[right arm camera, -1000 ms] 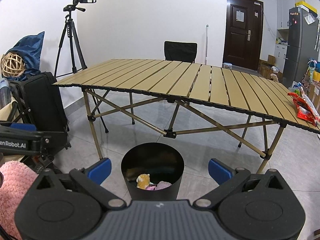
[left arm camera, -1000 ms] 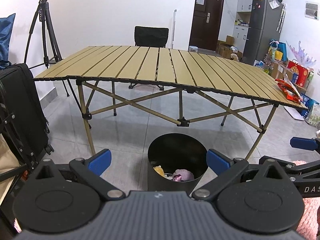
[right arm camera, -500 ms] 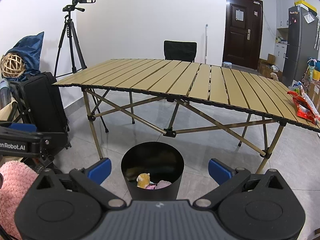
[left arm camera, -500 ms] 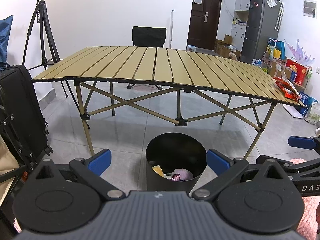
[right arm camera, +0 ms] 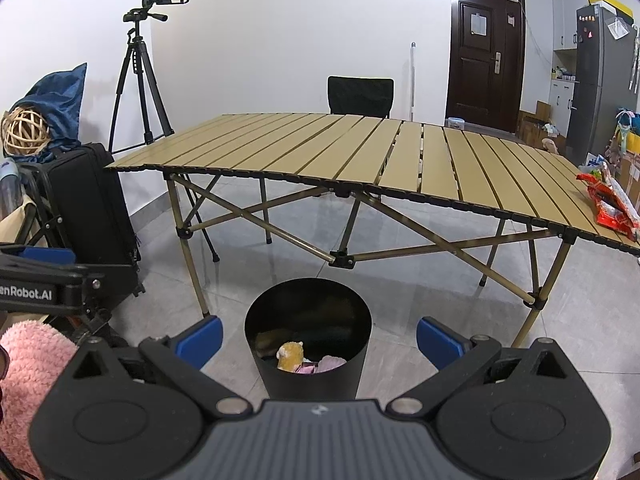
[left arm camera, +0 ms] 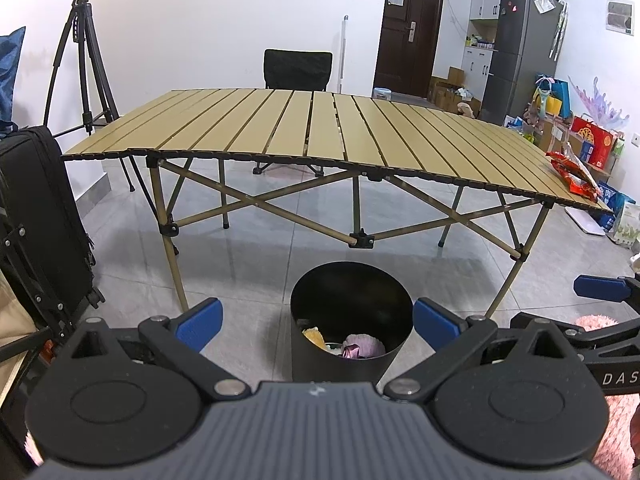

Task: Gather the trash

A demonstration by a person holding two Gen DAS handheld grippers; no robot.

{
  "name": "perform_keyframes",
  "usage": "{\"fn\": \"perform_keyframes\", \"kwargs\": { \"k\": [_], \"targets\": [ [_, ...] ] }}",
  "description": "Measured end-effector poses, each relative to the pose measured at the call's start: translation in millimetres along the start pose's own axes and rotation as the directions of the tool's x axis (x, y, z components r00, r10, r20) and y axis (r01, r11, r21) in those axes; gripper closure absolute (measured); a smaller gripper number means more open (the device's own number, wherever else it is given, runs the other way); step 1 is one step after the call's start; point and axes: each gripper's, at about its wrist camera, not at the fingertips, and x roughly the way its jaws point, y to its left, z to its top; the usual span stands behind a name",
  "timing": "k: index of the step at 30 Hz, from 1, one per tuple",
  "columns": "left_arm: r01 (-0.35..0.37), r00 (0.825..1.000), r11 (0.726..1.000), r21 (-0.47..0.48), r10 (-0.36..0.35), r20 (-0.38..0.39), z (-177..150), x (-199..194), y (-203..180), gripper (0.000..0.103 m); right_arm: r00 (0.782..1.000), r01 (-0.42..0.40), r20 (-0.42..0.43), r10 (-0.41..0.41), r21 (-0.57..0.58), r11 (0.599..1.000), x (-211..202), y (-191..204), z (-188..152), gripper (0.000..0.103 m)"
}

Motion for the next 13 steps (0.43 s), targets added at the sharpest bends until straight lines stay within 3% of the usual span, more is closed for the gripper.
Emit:
{"fn": "perform_keyframes", "kwargs": {
  "k": [13],
  "targets": [
    [-0.019,1.000,1.000,-0.004,0.019,-0.006,-3.5,5.2,0.0,0.000,1.000,0.000,-0.011,0.000,0.006,1.000,3.4,-1.1,-2.3,0.000]
  ]
}}
